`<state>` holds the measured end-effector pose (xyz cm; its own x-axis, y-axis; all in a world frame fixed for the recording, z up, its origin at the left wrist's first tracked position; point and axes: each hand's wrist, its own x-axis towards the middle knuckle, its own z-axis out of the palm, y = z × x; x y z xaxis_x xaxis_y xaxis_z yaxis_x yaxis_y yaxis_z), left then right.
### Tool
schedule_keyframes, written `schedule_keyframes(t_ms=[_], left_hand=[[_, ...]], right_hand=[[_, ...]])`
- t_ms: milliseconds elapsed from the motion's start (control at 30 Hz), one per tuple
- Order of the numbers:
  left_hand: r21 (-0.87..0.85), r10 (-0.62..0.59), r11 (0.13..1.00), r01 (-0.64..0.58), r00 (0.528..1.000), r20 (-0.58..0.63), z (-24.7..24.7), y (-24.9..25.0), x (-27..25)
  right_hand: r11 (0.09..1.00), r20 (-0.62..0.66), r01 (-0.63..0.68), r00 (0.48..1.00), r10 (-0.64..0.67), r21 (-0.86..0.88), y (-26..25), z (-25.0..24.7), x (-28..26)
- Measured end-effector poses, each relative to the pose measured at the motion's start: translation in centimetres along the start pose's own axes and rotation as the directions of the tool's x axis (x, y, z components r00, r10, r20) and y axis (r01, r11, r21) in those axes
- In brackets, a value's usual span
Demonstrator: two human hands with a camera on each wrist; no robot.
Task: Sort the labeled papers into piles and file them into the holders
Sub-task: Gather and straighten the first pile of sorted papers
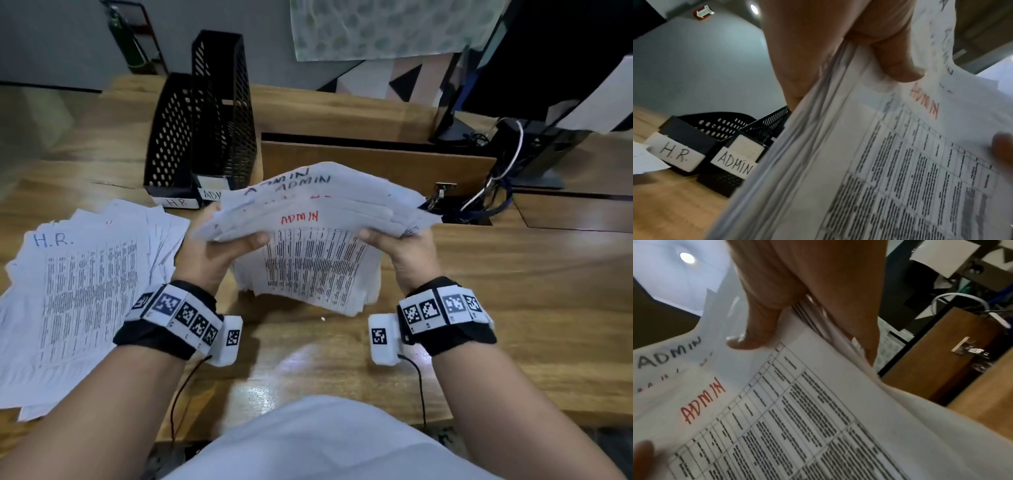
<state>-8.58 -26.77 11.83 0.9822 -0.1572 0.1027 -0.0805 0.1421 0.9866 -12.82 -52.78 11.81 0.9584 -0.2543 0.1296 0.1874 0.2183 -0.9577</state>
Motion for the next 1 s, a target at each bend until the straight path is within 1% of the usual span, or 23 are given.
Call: schedule_keyframes(t_ms=[67,133,200,267,333,367,433,467,500,567,633,700,733,767,833,900,933,1000], left_hand=[[0.001,-0.059,0.998,0.059,0.996,0.062,0.0,0.0,-0.1],[0.004,-0.085,0.996,0.085,0.990,0.112,0.3,-0.1,-0.3],[0.027,-0.058,0.998,0.055,0.988,0.142,0.6,0.0,-0.3],[0.022,-0.018,1.000,0.015,0.994,0.111,0.3,-0.1,-0.2],[0.007,-0.016,1.000,0.015,0.997,0.082,-0.2,-0.3,-0.2],[-0.006,-0.035,0.999,0.036,0.996,0.084,-0.4,-0.5,-0.2],[-0.022,-0.064,0.997,0.068,0.990,0.126,0.0,-0.9,-0.3],[-0.006,-0.074,0.997,0.075,0.989,0.129,0.6,-0.8,-0.5],[0.019,-0.066,0.998,0.064,0.993,0.101,1.3,-0.6,-0.7],[0.049,0.007,0.999,-0.005,0.999,-0.035,2.8,-0.2,-0.7],[0.033,0.114,0.993,-0.110,0.975,-0.193,3.8,0.7,-0.7],[-0.008,0.203,0.977,-0.212,0.947,-0.249,3.9,1.3,-0.5],[-0.008,0.222,0.973,-0.231,0.944,-0.243,3.6,1.5,-0.6],[0.022,0.222,0.975,-0.223,0.949,-0.225,3.1,1.4,-0.6],[0.088,0.168,0.984,-0.156,0.975,-0.145,2.2,0.5,-0.8],[0.039,0.041,0.999,-0.037,0.995,-0.091,1.6,-0.7,-1.1],[0.007,-0.002,1.000,0.002,0.997,-0.071,1.4,-1.0,-1.4],[-0.016,-0.044,0.999,0.043,0.998,-0.054,1.2,-1.6,-1.4]], right_hand=[[0.998,-0.007,-0.008,1.000,0.008,0.065,0.7,-0.2,-0.2],[0.990,-0.004,-0.044,0.999,0.045,0.137,1.2,0.2,-0.3],[0.983,0.018,-0.058,0.998,0.056,0.176,1.1,0.8,-0.3],[0.982,0.034,-0.043,0.999,0.037,0.184,0.9,0.7,-0.1],[0.991,0.029,-0.048,0.999,0.044,0.125,1.0,0.0,0.0],[0.995,0.014,-0.076,0.997,0.075,0.065,1.3,-0.4,0.0],[0.981,-0.047,-0.186,0.982,0.184,-0.057,2.3,-0.5,-0.2],[0.968,-0.080,-0.230,0.972,0.222,-0.101,2.8,-0.2,-0.4],[0.963,-0.104,-0.239,0.968,0.227,-0.126,3.2,0.4,-0.5],[0.975,-0.126,-0.178,0.979,0.162,-0.130,3.1,1.9,-0.5],[0.993,-0.106,-0.064,0.993,0.054,-0.099,2.0,3.5,-0.5],[0.994,-0.023,0.072,0.997,-0.074,-0.085,0.8,4.1,-0.7],[0.990,0.012,0.115,0.993,-0.114,-0.087,0.4,4.0,-0.9],[0.989,0.029,0.113,0.993,-0.111,-0.098,0.4,3.6,-1.0],[0.993,0.012,0.008,1.000,-0.006,-0.121,1.0,2.3,-1.2],[0.978,-0.047,-0.129,0.991,0.123,-0.161,2.3,1.0,-1.3],[0.966,-0.079,-0.194,0.980,0.183,-0.172,3.0,0.5,-1.3],[0.944,-0.126,-0.300,0.951,0.283,-0.141,4.3,-0.4,-1.1]])
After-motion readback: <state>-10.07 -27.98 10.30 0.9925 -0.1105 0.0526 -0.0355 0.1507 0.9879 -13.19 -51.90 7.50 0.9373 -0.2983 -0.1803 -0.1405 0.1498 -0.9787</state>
